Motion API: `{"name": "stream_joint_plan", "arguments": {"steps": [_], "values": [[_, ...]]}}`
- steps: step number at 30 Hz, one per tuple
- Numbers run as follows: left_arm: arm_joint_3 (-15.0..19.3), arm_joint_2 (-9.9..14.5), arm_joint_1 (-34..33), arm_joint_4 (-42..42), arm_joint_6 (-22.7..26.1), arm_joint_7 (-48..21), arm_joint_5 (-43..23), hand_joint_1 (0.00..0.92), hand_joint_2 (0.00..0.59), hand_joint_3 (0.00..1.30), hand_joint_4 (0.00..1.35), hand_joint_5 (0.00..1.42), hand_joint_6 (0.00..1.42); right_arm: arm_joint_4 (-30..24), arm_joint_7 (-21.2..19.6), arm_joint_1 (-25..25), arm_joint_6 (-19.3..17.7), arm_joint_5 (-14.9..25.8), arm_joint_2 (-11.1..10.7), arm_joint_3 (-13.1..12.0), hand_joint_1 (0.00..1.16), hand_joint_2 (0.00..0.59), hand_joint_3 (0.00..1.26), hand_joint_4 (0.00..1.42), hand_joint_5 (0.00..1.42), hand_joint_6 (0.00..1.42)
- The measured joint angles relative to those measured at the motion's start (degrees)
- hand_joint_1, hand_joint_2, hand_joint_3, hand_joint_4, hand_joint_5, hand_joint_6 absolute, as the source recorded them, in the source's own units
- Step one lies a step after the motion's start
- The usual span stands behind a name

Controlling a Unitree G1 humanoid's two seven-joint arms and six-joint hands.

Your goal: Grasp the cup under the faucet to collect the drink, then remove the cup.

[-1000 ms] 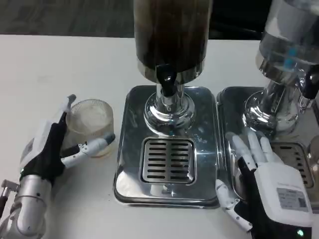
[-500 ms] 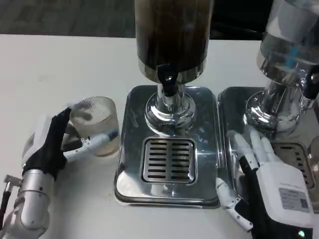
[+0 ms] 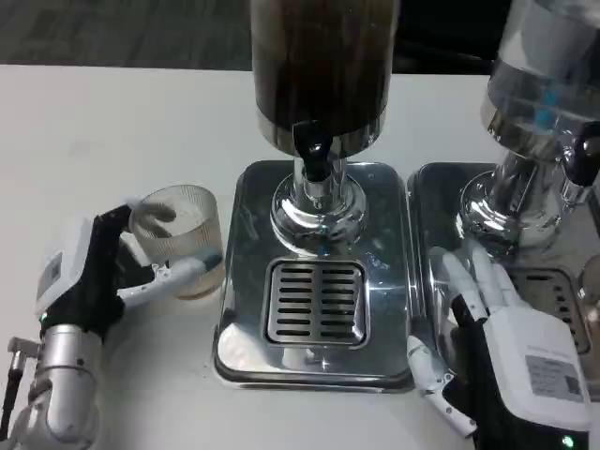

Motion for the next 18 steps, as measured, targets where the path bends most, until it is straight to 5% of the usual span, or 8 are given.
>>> {"name": "stream_joint_plan", "arguments": {"steps": [18], "values": [[-0.1, 0.7, 0.7, -3.8, -3.2, 4.4, 2.3, 0.588, 0.000, 0.84, 0.97, 1.18, 1.33, 0.0, 0.0, -0.3, 0.0, 0.0, -0.1, 0.0, 0.14, 0.506, 0.11, 0.00, 0.07, 0.26]]}}
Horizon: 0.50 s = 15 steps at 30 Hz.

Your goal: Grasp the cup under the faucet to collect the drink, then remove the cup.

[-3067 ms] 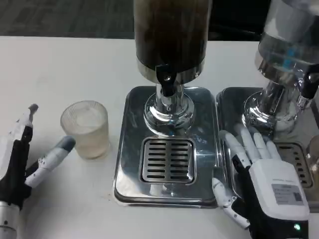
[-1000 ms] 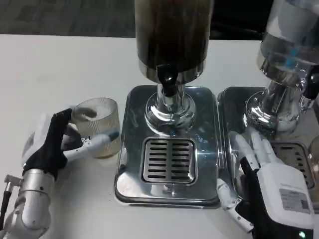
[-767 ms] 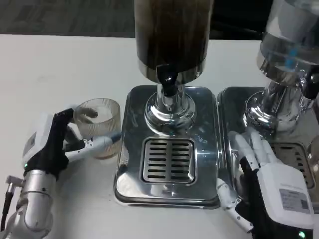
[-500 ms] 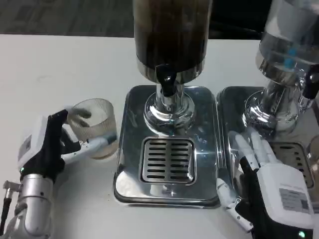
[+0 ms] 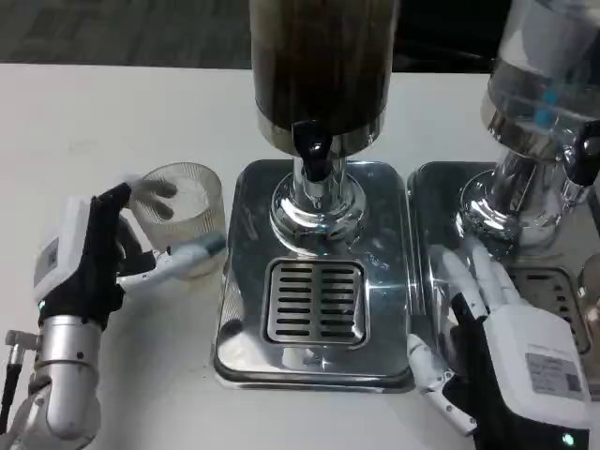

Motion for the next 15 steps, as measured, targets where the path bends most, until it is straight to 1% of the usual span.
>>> {"name": "stream_joint_plan", "arguments": {"steps": [4, 10, 15], "values": [[-0.5, 0.0, 0.1, 0.0, 0.0, 0.1, 0.3, 0.587, 0.000, 0.84, 0.97, 1.18, 1.33, 0.0, 0.0, -0.1, 0.0, 0.0, 0.0, 0.0, 0.14, 0.506, 0.11, 0.00, 0.07, 0.26], [-3.0, 0.1, 0.6, -1.8, -0.9, 0.6, 3.7, 0.586, 0.000, 0.84, 0.97, 1.18, 1.34, 0.0, 0.0, -0.2, 0.0, 0.0, 0.0, -0.1, 0.14, 0.506, 0.11, 0.00, 0.07, 0.26], [-5.1, 0.0, 0.6, -3.2, -2.4, 0.2, 4.9, 0.581, 0.002, 0.84, 0.97, 1.18, 1.35, -0.3, 0.0, 0.0, 0.0, 0.0, 0.0, -0.3, 0.14, 0.506, 0.11, 0.00, 0.07, 0.26]]}}
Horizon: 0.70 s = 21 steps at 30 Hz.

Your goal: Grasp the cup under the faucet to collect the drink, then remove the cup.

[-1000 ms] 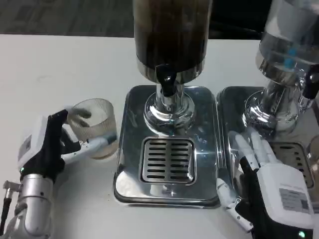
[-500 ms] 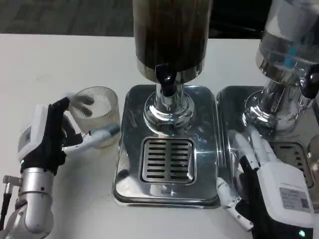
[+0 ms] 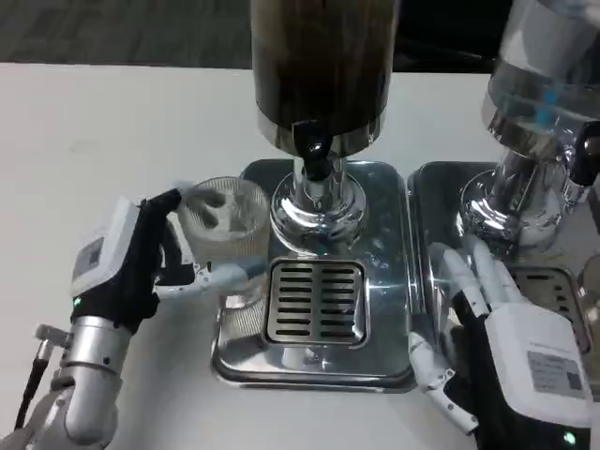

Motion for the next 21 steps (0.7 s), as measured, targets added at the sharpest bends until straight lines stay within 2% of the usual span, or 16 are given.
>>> {"name": "stream_joint_plan", "arguments": {"steps": [9, 16, 21], "values": [[-3.3, -1.1, -1.2, -0.1, -0.6, -1.9, 1.6, 0.580, 0.000, 0.84, 0.97, 1.18, 1.35, -0.3, 0.0, 0.5, 0.0, 0.0, 0.1, -0.4, 0.14, 0.506, 0.11, 0.00, 0.07, 0.26], [-5.9, -4.3, -3.3, 0.7, -0.2, -1.9, 3.6, 0.583, 0.000, 0.84, 0.97, 1.18, 1.35, -0.3, -0.5, 1.2, 0.6, -0.1, 1.2, -0.7, 0.14, 0.506, 0.11, 0.00, 0.07, 0.27], [-6.6, -5.2, -5.1, 1.9, 0.5, -1.8, 4.1, 0.590, 0.000, 0.85, 0.97, 1.16, 1.35, -0.8, -1.0, 2.1, 1.1, -0.3, 2.1, -0.8, 0.14, 0.506, 0.11, 0.00, 0.07, 0.27]]}}
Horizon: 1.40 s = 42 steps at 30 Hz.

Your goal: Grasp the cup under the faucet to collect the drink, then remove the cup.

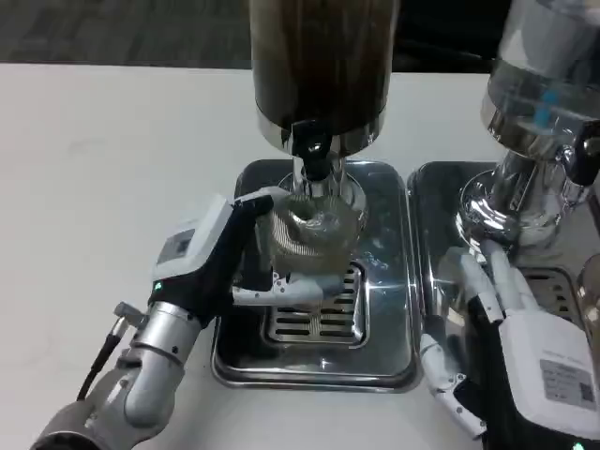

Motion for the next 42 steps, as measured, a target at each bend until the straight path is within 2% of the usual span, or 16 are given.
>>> {"name": "stream_joint_plan", "arguments": {"steps": [17, 19, 20, 21, 23, 25, 29, 33, 37, 42], "values": [[-3.8, -1.8, -2.7, 1.9, 1.7, 2.7, 2.2, 0.576, 0.000, 0.80, 0.92, 1.11, 1.29, -1.0, -0.7, 1.2, 0.8, -0.2, 0.5, 0.0, 0.14, 0.506, 0.11, 0.00, 0.07, 0.27], [-3.8, -1.8, -2.7, 1.9, 1.7, 3.1, 2.2, 0.546, 0.000, 0.79, 0.89, 1.09, 1.27, -1.0, -0.7, 1.2, 0.8, -0.1, 0.5, 0.0, 0.14, 0.506, 0.11, 0.00, 0.07, 0.27], [-3.9, -1.8, -2.7, 1.9, 1.7, 3.2, 2.2, 0.449, 0.000, 0.77, 0.87, 1.06, 1.24, -1.0, -0.7, 1.2, 0.8, -0.1, 0.5, 0.0, 0.14, 0.506, 0.11, 0.00, 0.07, 0.27], [-4.0, -1.7, -2.6, 1.8, 1.7, 4.0, 2.5, 0.346, 0.059, 0.70, 0.82, 1.00, 1.16, -1.0, -0.7, 1.1, 0.8, -0.1, 0.5, 0.0, 0.14, 0.506, 0.11, 0.00, 0.07, 0.27], [-4.5, -1.3, -2.2, 1.8, 1.7, 6.0, 3.8, 0.225, 0.057, 0.55, 0.67, 0.88, 1.07, -1.0, -0.7, 1.1, 0.8, 0.0, 0.4, 0.0, 0.14, 0.506, 0.11, 0.00, 0.07, 0.27], [-4.1, -1.1, -1.6, 1.8, 1.4, 6.5, 3.6, 0.156, 0.048, 0.47, 0.57, 0.83, 1.04, -1.0, -0.7, 1.1, 0.8, 0.0, 0.4, 0.0, 0.14, 0.506, 0.11, 0.00, 0.07, 0.27], [-3.4, -0.8, -1.0, 1.8, 0.2, 6.5, 2.8, 0.112, 0.031, 0.39, 0.51, 0.80, 1.01, -1.0, -0.7, 0.7, 0.8, 0.1, 0.3, 0.0, 0.14, 0.506, 0.11, 0.00, 0.07, 0.27], [-3.4, -0.8, -0.8, 1.4, 0.0, 6.8, 2.2, 0.080, 0.010, 0.28, 0.44, 0.70, 0.96, -1.0, -0.7, 0.3, 0.8, 0.3, 0.3, 0.0, 0.14, 0.506, 0.11, 0.00, 0.07, 0.27], [-3.3, -0.7, -0.2, 0.6, -0.3, 7.1, 2.1, 0.042, 0.000, 0.24, 0.39, 0.66, 0.88, -0.9, -0.7, 0.2, 0.8, 0.4, 0.3, 0.1, 0.14, 0.506, 0.11, 0.00, 0.07, 0.27], [-2.7, -0.3, 0.6, -0.9, -2.0, 7.2, 1.7, 0.024, 0.000, 0.23, 0.38, 0.64, 0.87, -0.7, -0.7, -0.2, 0.8, 0.9, 0.2, 0.1, 0.14, 0.506, 0.11, 0.00, 0.06, 0.27]]}}
